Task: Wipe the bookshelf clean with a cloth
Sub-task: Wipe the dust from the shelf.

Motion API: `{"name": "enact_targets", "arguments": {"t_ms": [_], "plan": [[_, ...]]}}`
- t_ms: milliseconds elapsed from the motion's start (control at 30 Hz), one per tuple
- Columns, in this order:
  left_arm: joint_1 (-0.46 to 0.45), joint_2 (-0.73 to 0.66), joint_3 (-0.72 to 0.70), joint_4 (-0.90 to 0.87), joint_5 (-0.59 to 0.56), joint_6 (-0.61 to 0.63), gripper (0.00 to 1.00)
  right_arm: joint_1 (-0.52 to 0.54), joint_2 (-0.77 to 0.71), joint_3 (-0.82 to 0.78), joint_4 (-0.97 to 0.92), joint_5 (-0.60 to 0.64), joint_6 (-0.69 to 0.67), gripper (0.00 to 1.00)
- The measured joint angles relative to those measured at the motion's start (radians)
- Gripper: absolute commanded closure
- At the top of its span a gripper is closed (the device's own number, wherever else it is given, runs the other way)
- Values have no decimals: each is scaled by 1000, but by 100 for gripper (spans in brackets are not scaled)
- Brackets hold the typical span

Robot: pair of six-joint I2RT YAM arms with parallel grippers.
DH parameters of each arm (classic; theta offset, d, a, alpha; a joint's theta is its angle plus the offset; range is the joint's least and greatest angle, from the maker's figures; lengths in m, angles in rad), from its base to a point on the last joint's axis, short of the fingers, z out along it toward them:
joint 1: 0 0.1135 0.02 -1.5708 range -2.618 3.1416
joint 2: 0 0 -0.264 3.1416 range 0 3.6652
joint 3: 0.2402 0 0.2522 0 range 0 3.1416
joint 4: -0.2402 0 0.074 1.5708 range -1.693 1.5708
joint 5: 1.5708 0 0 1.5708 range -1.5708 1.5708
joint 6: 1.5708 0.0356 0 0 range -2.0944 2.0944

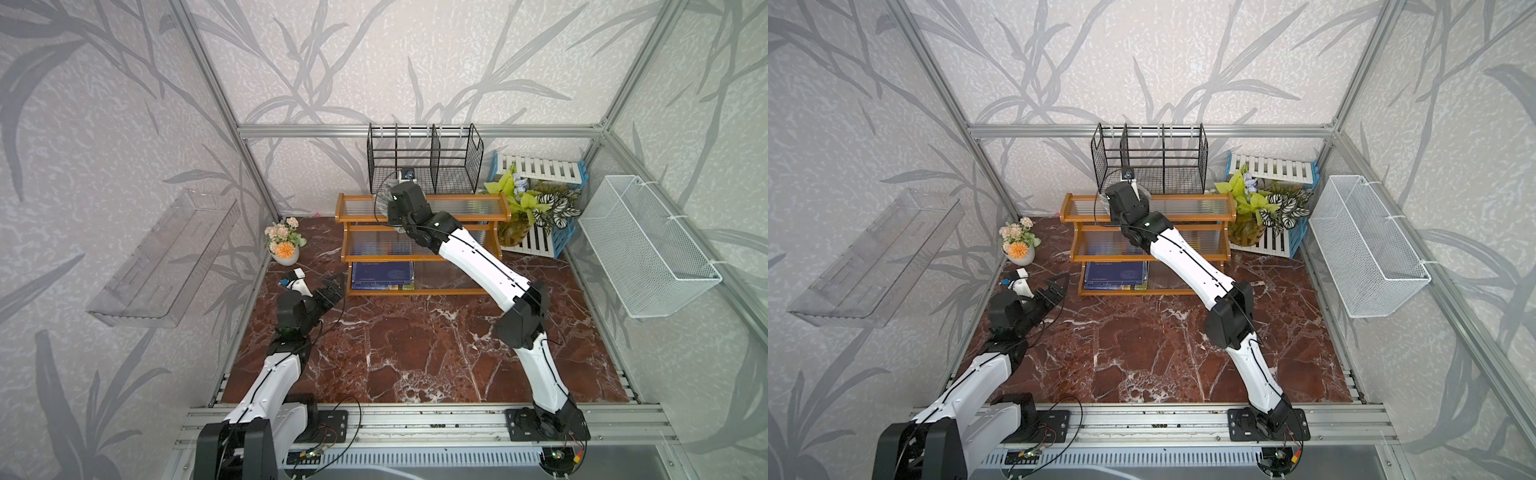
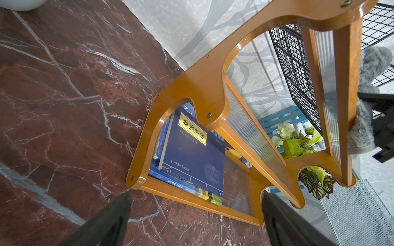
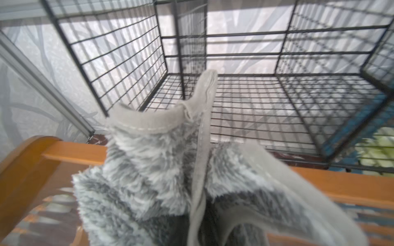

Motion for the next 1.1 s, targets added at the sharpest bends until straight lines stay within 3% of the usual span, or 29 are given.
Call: {"name": "enact_targets", "arguments": {"t_ms": [233,533,700,900,1100], "plan": [[0,0,-2,0,22,0,0,65,214,337,-37,-32,-50,100],[0,1,-13,1,34,-2,0,74,225,332,29,-183,-71,100],[0,-2,-23,5,34,-8,0,54,206,300,55,-338,-69,100],[0,-21,-25,5,29,-10,0,53,124,203,24,-436,-69,100],[0,-43,-29,5,25,-10,0,57,-150,-188,85,-480,-72,100]]}}
